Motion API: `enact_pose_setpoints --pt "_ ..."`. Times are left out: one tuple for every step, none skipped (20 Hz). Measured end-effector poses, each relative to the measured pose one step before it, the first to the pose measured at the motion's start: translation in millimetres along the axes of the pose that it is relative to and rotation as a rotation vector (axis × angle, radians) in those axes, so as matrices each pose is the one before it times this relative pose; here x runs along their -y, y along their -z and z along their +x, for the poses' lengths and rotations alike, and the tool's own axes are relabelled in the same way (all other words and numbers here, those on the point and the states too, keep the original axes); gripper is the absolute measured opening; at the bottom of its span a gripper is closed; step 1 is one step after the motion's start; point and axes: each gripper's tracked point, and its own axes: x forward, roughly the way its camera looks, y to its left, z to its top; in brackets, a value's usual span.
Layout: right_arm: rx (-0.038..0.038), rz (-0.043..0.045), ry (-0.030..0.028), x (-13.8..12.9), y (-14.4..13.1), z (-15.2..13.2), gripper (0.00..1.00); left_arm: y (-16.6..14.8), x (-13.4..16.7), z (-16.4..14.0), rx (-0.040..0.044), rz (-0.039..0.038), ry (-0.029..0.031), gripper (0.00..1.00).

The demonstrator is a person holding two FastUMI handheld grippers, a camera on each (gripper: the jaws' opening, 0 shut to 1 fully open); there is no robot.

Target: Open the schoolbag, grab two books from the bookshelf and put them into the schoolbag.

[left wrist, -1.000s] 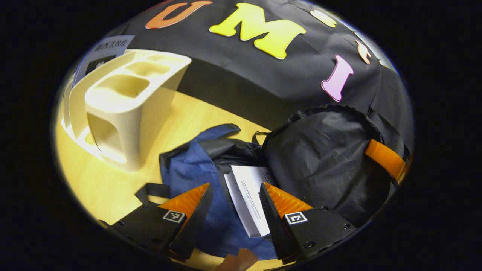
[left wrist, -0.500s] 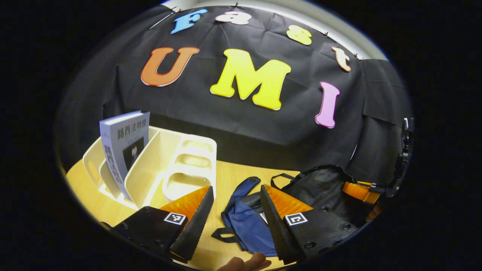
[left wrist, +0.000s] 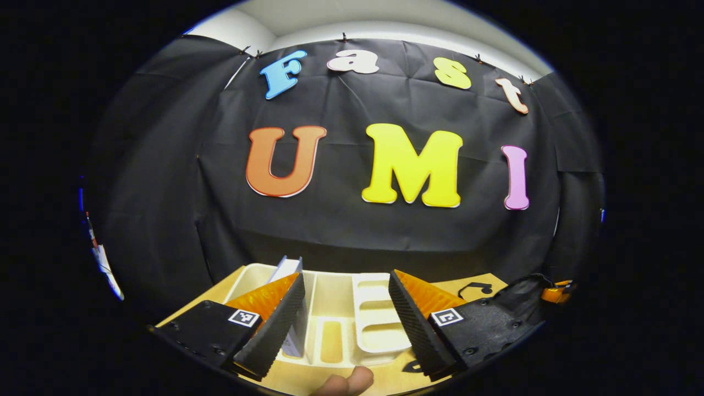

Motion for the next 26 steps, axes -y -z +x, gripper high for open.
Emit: enact_pose_setpoints --pt "-0.00355 -0.00202 0.00023 -0.64 1.9 1.07 0.09 -1.57 -8.91 4.64 -0.01113 0.00559 -0.0108 0.97" --pt "-0.00195 -0.0001 -0.00044 0.02 0.81 0.81 0.09 -3.78 -11.95 5.9 -0.00748 0.02252 -0.03106 0.97" --pt "-0.00125 -0.00079 -0.00295 -0.19 0.5 -0.31 0.09 -1.93 -14.49 4.35 -0.0061 0.03283 -0.03535 0.98" --pt "-0.00021 0.00051 -0.00145 -0.08 -0.61 -0.92 0.09 -1.99 -9.07 5.48 -0.00521 0.03092 -0.0192 0.97" --pt "-0.00223 -0.00081 -0.00185 -0.41 1.46 0.66 0.09 2.9 -4.29 8.87 -0.00908 0.01642 -0.0133 0.97" --pt "-0.00136 -0.0012 -0.00086 -0.02 0.83 0.8 0.09 2.55 -2.82 8.05 -0.01762 0.01143 0.00054 0.97" --pt "-0.00164 0.0005 -0.0012 0.76 0.86 0.77 0.09 4.27 -3.06 7.29 -0.02586 0.01325 -0.00137 0.97" --pt "-0.00356 0.00084 -0.002 0.03 1.57 0.07 0.09 0.58 -2.64 8.07 -0.01266 0.00957 -0.00265 0.97" --pt "-0.00198 0.00265 -0.00058 -0.38 1.53 0.53 0.09 2.57 -3.03 8.27 -0.02025 0.00796 -0.00192 0.97" --pt "-0.00299 0.00254 -0.0008 0.47 1.09 -0.27 0.09 5.89 -1.45 9.27 -0.0407 -0.00213 0.00103 0.97" --pt "-0.00167 0.00039 -0.00172 1.21 2.45 -0.08 0.09 6.76 0.0 8.64 -0.03825 0.00545 0.00337 0.97" --pt "0.00081 0.00194 -0.0002 0.59 -0.17 -0.51 0.09 7.08 2.02 9.21 -0.04333 0.01043 0.00718 0.97" --pt "0.00199 0.00331 -0.00312 0.41 1.07 -0.02 0.09 9.27 2.2 8.67 -0.03854 0.01641 0.00077 0.97" --pt "0.00566 0.00291 -0.00752 0.89 0.35 -0.62 0.09 10.32 0.63 7.3 -0.05399 0.01918 -0.00482 0.97" --pt "0.01222 0.00435 -0.01175 -1.15 -1.06 -0.95 0.09 7.3 -1.28 6.79 -0.04806 0.01765 0.00179 0.96" --pt "0.00646 0.00817 -0.01062 -0.91 -0.48 -0.9 0.09 3.59 -4.95 4.17 -0.03216 0.01595 -0.01764 0.96" --pt "0.00426 0.00514 -0.0126 -0.69 1.87 0.56 0.09 -1.07 -3.91 6.57 -0.01611 0.01907 -0.01814 0.96" --pt "0.0029 0.00354 -0.00733 -0.39 1.01 0.12 0.09 4.53 5.72 4.35 -0.02304 0.01473 0.00857 0.96" --pt "-0.00062 0.00112 -0.00284 1.25 2.71 -0.52 0.09 5.84 3.87 2.37 -0.02382 0.01581 0.00347 0.97" --pt "-0.00162 -0.00072 -0.00016 1.3 1.35 -0.4 0.09 3.41 -1.74 1.55 -0.02936 0.01416 -0.00857 0.97" --pt "-0.00081 -0.00027 -0.00102 0.02 1.79 -0.35 0.09 3.72 -0.87 5.08 -0.02636 0.01844 -0.01478 0.97" --pt "-0.0014 0.00028 -0.00232 -0.71 0.15 -0.38 0.09 4.03 -0.12 4.67 -0.02948 0.01602 -0.01486 0.97" --pt "-0.00228 -0.00152 -0.00188 -0.78 2.21 0.13 0.09 6.52 1.84 4.08 -0.03434 0.01098 -0.00546 0.97" --pt "0.00329 0.00161 -0.00118 -0.04 -0.15 -1.05 0.09 4.79 1.5 3.81 -0.02856 0.00273 0.00066 0.96" --pt "0.00046 0.00124 -0.0028 -0.46 1.21 -0.81 0.09 5.96 -0.63 3.96 -0.0427 0.00329 0.01185 0.95" --pt "-0.00069 0.00374 -0.00037 0.14 0.78 -0.57 0.09 6.77 2.81 3.73 -0.0402 -0.00496 0.0173 0.94"
